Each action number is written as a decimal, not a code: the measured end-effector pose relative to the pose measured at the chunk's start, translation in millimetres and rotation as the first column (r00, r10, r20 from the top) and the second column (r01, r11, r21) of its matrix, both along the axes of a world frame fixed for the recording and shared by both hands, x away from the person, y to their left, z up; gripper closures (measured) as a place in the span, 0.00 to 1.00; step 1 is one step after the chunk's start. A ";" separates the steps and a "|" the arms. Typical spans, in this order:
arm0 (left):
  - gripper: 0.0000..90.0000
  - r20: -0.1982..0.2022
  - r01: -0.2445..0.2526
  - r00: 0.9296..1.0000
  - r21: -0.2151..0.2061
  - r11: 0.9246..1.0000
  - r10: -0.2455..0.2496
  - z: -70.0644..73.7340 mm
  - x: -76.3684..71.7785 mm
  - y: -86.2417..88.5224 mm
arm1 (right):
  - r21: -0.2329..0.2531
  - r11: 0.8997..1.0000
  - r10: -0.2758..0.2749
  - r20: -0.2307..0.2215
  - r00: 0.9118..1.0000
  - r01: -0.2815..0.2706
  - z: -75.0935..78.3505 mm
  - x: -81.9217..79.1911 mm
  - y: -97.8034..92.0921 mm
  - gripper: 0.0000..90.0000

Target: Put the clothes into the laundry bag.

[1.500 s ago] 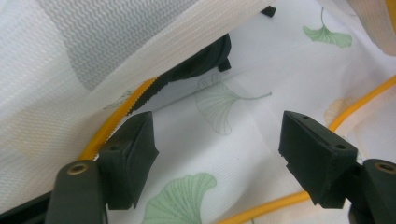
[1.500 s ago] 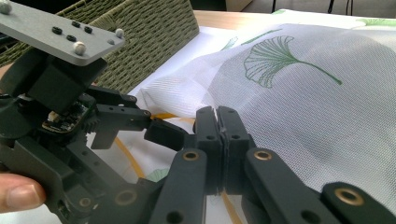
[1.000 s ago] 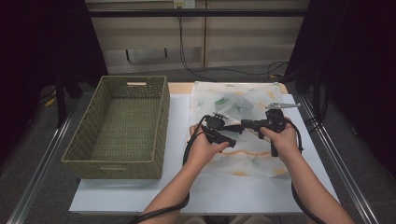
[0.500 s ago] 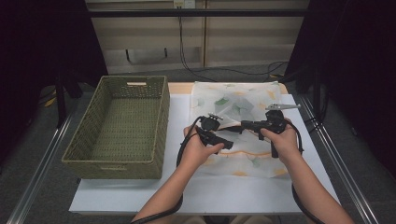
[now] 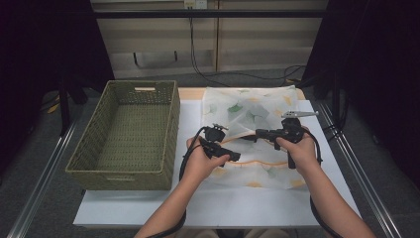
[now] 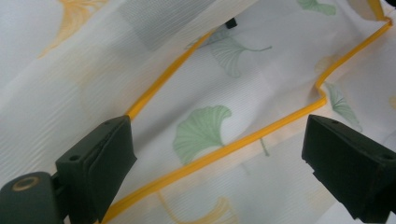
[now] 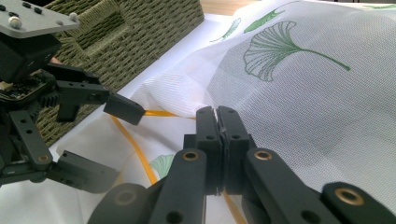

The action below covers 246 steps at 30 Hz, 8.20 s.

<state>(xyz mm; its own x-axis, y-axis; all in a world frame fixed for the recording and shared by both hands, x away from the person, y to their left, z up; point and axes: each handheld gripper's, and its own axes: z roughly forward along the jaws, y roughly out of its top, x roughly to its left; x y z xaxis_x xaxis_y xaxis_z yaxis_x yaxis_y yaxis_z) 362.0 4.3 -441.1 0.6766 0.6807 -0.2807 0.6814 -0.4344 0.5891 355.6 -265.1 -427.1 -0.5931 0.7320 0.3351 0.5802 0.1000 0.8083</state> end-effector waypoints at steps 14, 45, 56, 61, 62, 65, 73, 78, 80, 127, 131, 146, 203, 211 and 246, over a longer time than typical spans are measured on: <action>0.10 0.017 -0.019 1.000 0.000 1.000 0.019 -3.4 -5.3 17.6 | -0.022 1.000 0.017 -0.014 1.000 -0.017 -7.6 -2.9 3.6 0.99; 0.08 0.040 -0.068 0.997 0.006 0.998 0.067 -13.6 -11.8 35.6 | -0.013 0.999 0.035 -0.043 0.998 -0.035 -22.1 -17.0 -0.4 0.98; 0.08 0.033 -0.073 0.997 0.002 0.997 0.073 -17.2 -12.8 39.2 | -0.035 0.998 0.044 -0.053 0.998 -0.046 -27.1 -21.9 1.7 0.98; 0.08 0.031 -0.069 0.997 0.005 0.998 0.069 -19.7 -13.0 38.8 | -0.040 0.998 0.050 -0.054 0.997 -0.052 -29.4 -22.9 2.7 0.98; 0.08 0.024 -0.062 0.998 0.006 0.998 0.062 -20.3 -12.7 39.1 | -0.038 0.998 0.044 -0.058 0.997 -0.047 -29.7 -23.4 3.0 0.98; 0.08 0.026 -0.068 0.997 0.004 0.998 0.067 -22.4 -12.7 38.9 | -0.044 0.998 0.051 -0.053 0.997 -0.053 -31.6 -24.0 3.7 0.98; 0.08 0.028 -0.072 0.997 0.003 0.997 0.072 -23.6 -13.2 39.2 | -0.054 0.997 0.052 -0.069 0.996 -0.056 -37.7 -26.9 4.5 0.98; 0.08 0.021 -0.066 0.998 -0.004 0.998 0.066 -23.3 -13.1 41.0 | -0.077 0.995 0.053 -0.065 0.996 -0.058 -39.7 -27.6 5.5 0.97; 0.09 0.025 -0.072 0.997 -0.006 0.997 0.072 -23.3 -13.2 41.6 | -0.088 0.995 0.049 -0.066 0.997 -0.055 -40.0 -28.1 7.4 0.97; 0.07 0.023 -0.075 0.997 -0.013 0.997 0.076 -27.5 -15.4 43.2 | -0.197 0.973 0.115 -0.033 0.993 -0.120 -41.5 -38.2 30.5 0.54; 0.07 0.021 -0.072 0.997 -0.005 0.997 0.072 -29.9 -15.7 43.7 | -0.216 0.967 0.133 -0.033 0.991 -0.137 -41.8 -38.4 34.2 0.47; 0.06 0.018 -0.077 0.997 -0.006 0.997 0.077 -25.9 -16.8 45.2 | -0.319 0.926 0.194 -0.058 0.979 -0.202 -52.0 -39.4 43.1 0.62; 0.27 -0.063 -0.085 0.994 -0.004 0.996 0.085 -22.3 -31.2 58.9 | -0.245 0.962 0.134 0.044 0.990 -0.120 -44.5 -52.9 11.5 1.00; 0.35 -0.084 -0.085 0.993 -0.008 0.996 0.084 -23.2 -34.8 60.3 | -0.237 0.965 0.131 0.053 0.990 -0.115 -42.7 -52.5 10.5 1.00; 0.99 -0.048 -0.148 0.987 0.047 0.988 0.150 -22.5 -33.2 62.1 | -0.229 0.967 0.121 0.031 0.992 -0.111 -43.8 -52.9 17.7 0.75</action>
<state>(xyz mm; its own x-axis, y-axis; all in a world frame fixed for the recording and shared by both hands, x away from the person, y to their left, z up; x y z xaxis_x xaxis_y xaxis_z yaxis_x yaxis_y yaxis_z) 328.9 66.4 -463.6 0.5521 0.7852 -0.2804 0.7694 -0.3501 0.5343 302.7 -247.4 -470.9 -0.6886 0.7113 0.1407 0.5184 0.3474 0.7814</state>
